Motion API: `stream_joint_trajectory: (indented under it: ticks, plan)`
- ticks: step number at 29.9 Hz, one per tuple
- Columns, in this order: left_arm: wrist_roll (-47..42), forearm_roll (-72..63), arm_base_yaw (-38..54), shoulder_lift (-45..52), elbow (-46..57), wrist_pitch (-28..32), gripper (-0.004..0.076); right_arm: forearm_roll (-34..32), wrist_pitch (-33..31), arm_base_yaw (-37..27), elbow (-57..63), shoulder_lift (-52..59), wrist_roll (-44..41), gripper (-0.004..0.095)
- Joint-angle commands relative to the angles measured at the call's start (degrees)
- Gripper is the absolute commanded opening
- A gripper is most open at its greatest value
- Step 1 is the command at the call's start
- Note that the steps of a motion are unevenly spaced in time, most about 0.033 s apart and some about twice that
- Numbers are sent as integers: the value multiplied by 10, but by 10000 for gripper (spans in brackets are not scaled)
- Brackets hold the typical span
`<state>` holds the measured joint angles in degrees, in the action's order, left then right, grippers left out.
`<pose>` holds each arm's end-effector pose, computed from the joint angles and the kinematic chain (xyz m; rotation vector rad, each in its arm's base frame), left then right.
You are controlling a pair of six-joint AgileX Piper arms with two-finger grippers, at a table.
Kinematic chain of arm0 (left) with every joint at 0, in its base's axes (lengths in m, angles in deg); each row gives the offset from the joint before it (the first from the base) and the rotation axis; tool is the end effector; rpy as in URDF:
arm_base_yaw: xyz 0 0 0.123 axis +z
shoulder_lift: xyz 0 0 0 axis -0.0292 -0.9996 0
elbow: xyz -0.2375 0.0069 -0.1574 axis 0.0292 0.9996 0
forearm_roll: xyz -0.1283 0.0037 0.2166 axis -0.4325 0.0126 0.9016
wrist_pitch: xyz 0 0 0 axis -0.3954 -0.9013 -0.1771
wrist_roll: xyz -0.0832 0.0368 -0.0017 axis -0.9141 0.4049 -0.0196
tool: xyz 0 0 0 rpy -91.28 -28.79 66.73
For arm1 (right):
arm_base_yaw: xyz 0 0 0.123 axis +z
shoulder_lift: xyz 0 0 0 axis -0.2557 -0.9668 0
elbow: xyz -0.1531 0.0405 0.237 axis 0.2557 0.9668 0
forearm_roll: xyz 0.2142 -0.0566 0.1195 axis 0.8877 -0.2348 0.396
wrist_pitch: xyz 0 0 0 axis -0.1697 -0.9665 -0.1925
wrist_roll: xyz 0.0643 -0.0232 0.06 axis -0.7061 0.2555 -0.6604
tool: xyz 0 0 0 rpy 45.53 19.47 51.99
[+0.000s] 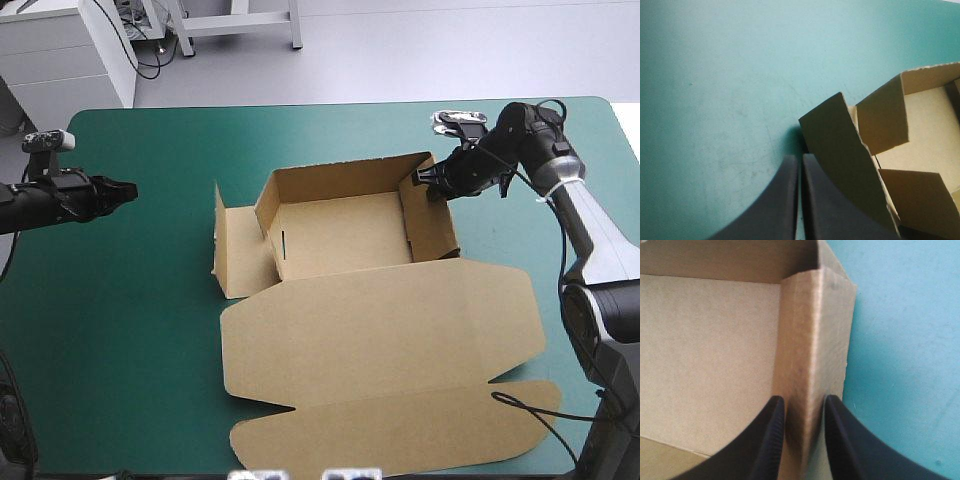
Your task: Fold the box
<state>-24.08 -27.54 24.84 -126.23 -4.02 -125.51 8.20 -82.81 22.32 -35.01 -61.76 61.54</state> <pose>0.3066 0.0651 0.3478 0.1088 2.2488 -0.5615 0.4128 0.0832 0.3025 -0.3533 2.6828 0.4528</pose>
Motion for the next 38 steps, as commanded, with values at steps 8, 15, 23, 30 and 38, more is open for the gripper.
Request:
stream_joint_trajectory:
  ticks: [8,15,23,30,38]
  plan:
    - [1,-6,-3,19,-13,-1,6,-2,-72,-3,-102,30,-52,694]
    - [1,-6,-3,19,-13,-6,6,-6,-72,-3,-70,72,-99,684]
    - [1,-6,-3,19,-13,-7,6,-34,-71,9,37,120,-104,684]
    - [1,-9,-3,19,-13,-5,6,-86,-71,44,38,70,-128,676]
    - [0,-10,-3,19,-13,-5,6,-168,-71,83,38,31,-160,586]
